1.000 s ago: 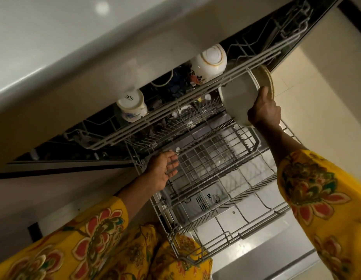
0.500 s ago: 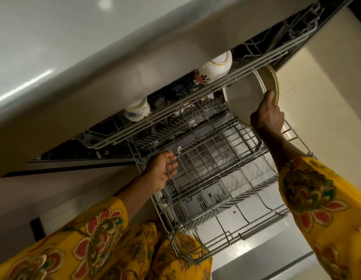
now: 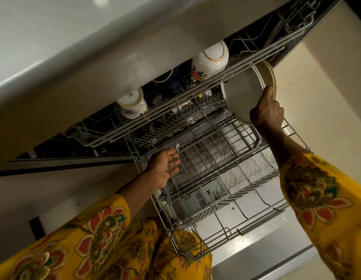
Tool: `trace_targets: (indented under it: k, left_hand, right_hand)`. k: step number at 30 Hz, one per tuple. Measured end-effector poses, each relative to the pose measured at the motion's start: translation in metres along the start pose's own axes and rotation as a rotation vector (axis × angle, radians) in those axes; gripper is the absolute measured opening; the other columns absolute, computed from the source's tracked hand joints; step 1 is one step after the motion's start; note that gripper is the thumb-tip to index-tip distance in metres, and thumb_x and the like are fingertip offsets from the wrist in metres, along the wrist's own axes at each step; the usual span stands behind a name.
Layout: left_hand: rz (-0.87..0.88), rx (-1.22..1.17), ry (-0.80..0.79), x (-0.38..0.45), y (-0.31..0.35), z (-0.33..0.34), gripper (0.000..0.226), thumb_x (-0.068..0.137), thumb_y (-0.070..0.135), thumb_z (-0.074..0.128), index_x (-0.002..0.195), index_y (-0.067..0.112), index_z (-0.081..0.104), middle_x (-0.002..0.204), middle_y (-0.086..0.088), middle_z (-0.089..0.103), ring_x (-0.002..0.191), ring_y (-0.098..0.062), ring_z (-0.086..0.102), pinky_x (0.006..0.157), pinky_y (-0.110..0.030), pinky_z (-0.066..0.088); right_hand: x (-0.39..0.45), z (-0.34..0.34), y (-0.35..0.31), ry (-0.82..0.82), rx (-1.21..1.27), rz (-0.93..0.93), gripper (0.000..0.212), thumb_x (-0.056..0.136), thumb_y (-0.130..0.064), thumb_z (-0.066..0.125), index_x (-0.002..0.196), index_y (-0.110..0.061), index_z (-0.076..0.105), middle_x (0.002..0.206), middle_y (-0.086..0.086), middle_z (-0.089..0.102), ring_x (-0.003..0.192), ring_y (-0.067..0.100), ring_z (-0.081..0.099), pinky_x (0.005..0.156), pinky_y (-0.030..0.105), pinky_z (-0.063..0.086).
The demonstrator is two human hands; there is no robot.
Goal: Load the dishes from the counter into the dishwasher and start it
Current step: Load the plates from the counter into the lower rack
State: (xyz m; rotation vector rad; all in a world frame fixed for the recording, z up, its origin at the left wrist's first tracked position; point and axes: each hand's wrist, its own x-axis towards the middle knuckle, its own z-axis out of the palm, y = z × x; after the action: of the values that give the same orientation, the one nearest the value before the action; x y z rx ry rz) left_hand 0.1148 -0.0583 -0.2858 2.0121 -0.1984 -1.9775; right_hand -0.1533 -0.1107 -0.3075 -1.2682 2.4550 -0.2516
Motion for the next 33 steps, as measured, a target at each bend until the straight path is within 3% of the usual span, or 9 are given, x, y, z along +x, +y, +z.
trace_targets:
  k: [5,9,14,17,21,27,30,33]
  left_hand:
    - [-0.001,0.015,0.001,-0.001,-0.002,-0.004,0.029,0.1,0.017,0.042,0.124,0.005,0.053,0.13,-0.011,0.055,0.123,-0.026,0.051,0.09,-0.034,0.043]
    - [-0.012,0.008,0.017,0.0,-0.003,-0.01,0.028,0.1,0.017,0.042,0.123,0.006,0.053,0.132,-0.01,0.054,0.123,-0.026,0.051,0.09,-0.034,0.042]
    - [-0.008,-0.006,0.019,0.001,-0.003,-0.013,0.032,0.1,0.019,0.041,0.128,0.005,0.051,0.134,-0.011,0.053,0.123,-0.025,0.051,0.092,-0.033,0.042]
    - [-0.004,-0.012,0.01,-0.001,-0.002,-0.015,0.033,0.1,0.018,0.04,0.129,0.006,0.05,0.135,-0.011,0.052,0.124,-0.025,0.05,0.092,-0.033,0.042]
    - [0.0,-0.008,0.005,-0.006,-0.002,-0.017,0.033,0.1,0.019,0.04,0.128,0.005,0.051,0.136,-0.01,0.052,0.125,-0.025,0.05,0.092,-0.033,0.042]
    - [0.015,-0.014,0.001,-0.018,-0.002,-0.017,0.031,0.1,0.02,0.042,0.124,0.005,0.053,0.132,-0.009,0.055,0.122,-0.023,0.052,0.091,-0.032,0.042]
    - [0.03,-0.018,-0.01,-0.033,-0.003,-0.018,0.032,0.1,0.02,0.042,0.126,0.005,0.053,0.132,-0.01,0.054,0.123,-0.024,0.051,0.093,-0.033,0.042]
    - [0.05,-0.011,-0.018,-0.054,-0.003,-0.017,0.03,0.1,0.02,0.042,0.122,0.004,0.054,0.13,-0.01,0.055,0.123,-0.024,0.051,0.093,-0.033,0.042]
  right_hand:
    - [0.005,-0.002,-0.017,-0.035,-0.018,-0.052,0.042,0.094,-0.009,0.044,0.133,-0.006,0.029,0.117,0.027,0.055,0.093,0.043,0.058,0.066,0.039,0.045]
    - [0.003,0.003,-0.013,-0.04,-0.023,-0.04,0.045,0.093,-0.011,0.046,0.134,-0.009,0.028,0.119,0.028,0.053,0.096,0.044,0.058,0.066,0.039,0.043]
    - [0.013,0.005,-0.026,-0.068,-0.018,-0.02,0.052,0.097,-0.011,0.04,0.144,-0.016,0.019,0.102,0.024,0.059,0.086,0.037,0.061,0.074,0.045,0.052]
    - [0.014,0.002,-0.037,-0.066,0.015,-0.038,0.054,0.097,-0.015,0.044,0.146,-0.019,0.02,0.111,0.025,0.057,0.095,0.038,0.06,0.071,0.04,0.046]
    - [0.007,-0.004,-0.04,-0.058,0.04,-0.062,0.06,0.092,-0.006,0.045,0.145,-0.021,0.023,0.123,0.026,0.051,0.104,0.041,0.056,0.077,0.045,0.048]
    - [-0.013,-0.01,-0.025,-0.064,-0.037,-0.066,0.065,0.087,-0.011,0.057,0.142,-0.02,0.024,0.135,0.025,0.038,0.114,0.044,0.048,0.085,0.057,0.049]
    - [-0.036,-0.016,-0.017,-0.132,-0.097,-0.064,0.054,0.088,-0.009,0.056,0.135,-0.015,0.03,0.131,0.024,0.041,0.109,0.042,0.052,0.08,0.053,0.053]
    - [-0.07,-0.023,-0.018,-0.234,-0.148,-0.104,0.048,0.089,-0.003,0.046,0.135,-0.01,0.033,0.132,0.024,0.042,0.11,0.038,0.052,0.084,0.046,0.052]
